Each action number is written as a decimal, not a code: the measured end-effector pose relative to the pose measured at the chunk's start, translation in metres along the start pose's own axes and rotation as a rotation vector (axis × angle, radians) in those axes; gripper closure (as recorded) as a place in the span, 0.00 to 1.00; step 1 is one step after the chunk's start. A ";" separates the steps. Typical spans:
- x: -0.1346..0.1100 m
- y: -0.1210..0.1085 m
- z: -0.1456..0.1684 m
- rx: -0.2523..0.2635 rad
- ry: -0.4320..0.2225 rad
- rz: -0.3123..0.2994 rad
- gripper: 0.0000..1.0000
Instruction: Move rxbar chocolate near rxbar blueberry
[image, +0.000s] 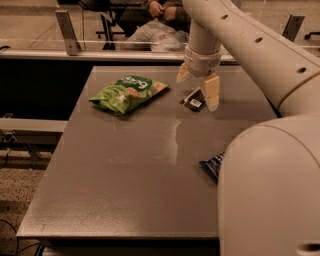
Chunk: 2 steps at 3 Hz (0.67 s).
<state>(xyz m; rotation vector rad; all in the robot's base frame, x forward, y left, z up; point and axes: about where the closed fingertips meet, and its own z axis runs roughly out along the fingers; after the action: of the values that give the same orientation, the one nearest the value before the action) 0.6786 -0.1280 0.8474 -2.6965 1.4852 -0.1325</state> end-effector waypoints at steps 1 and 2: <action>0.004 -0.006 0.010 -0.026 0.015 -0.025 0.41; 0.011 -0.009 0.017 -0.044 0.031 -0.033 0.63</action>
Offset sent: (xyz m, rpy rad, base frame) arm 0.0016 -0.0226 -0.0161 -0.1172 0.1120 0.0289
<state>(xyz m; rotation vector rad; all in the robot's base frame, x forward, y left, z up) 0.6937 -0.1329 0.8317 -2.7668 1.4687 -0.1456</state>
